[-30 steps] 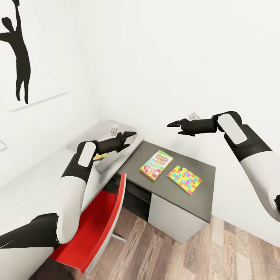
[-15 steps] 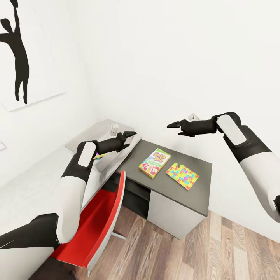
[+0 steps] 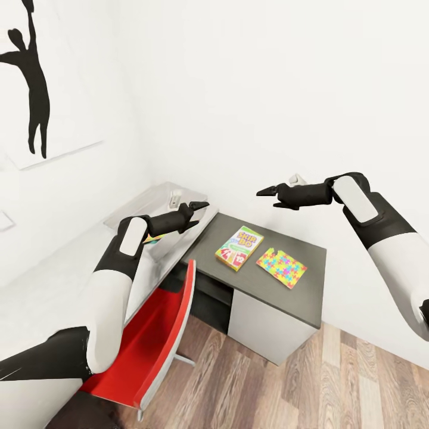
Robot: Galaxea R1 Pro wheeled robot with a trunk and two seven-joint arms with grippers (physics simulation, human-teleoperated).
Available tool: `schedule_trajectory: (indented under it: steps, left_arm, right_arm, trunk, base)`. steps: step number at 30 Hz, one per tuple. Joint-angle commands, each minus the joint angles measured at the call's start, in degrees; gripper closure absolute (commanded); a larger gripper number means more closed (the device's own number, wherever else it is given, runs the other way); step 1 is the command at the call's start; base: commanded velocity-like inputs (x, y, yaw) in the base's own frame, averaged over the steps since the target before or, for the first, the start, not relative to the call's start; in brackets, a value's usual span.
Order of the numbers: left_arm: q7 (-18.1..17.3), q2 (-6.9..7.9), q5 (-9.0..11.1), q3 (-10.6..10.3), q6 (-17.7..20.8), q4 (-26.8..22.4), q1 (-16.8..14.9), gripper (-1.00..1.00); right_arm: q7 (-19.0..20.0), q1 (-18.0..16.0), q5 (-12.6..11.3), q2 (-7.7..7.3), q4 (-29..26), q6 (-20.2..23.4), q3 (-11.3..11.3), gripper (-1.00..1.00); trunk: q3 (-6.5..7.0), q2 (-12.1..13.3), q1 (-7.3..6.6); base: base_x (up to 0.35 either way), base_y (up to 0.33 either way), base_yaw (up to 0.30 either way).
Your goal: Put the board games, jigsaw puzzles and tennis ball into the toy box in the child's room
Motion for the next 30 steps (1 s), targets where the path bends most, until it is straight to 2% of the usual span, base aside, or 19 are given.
schedule_trajectory:
  steps: [1, 11, 30]
  left_arm:
    - [-0.3, -0.08, -0.3, 0.3, 0.4, 0.0, -0.1, -1.0]
    - [-0.3, -0.08, -0.3, 0.3, 0.4, 0.0, -0.1, -1.0]
    - [-0.3, -0.08, -0.3, 0.3, 0.4, 0.0, 0.0, -1.0]
  right_arm:
    - [0.6, -0.1, 0.6, -0.06, 0.0, 0.0, 0.2, -1.0]
    - [0.6, -0.1, 0.6, -0.09, 0.1, 0.0, 0.2, -1.0]
    - [0.6, -0.1, 0.6, -0.13, 0.1, 0.0, 0.2, -1.0]
  trunk:
    - [-0.1, -0.1, 0.03]
    - [0.38, -0.1, 0.03]
    - [0.76, -0.1, 0.03]
  base:
    - [-0.028, 0.039, -0.031]
    - [-0.008, 0.011, -0.102]
    - [0.0, 0.0, -0.007]
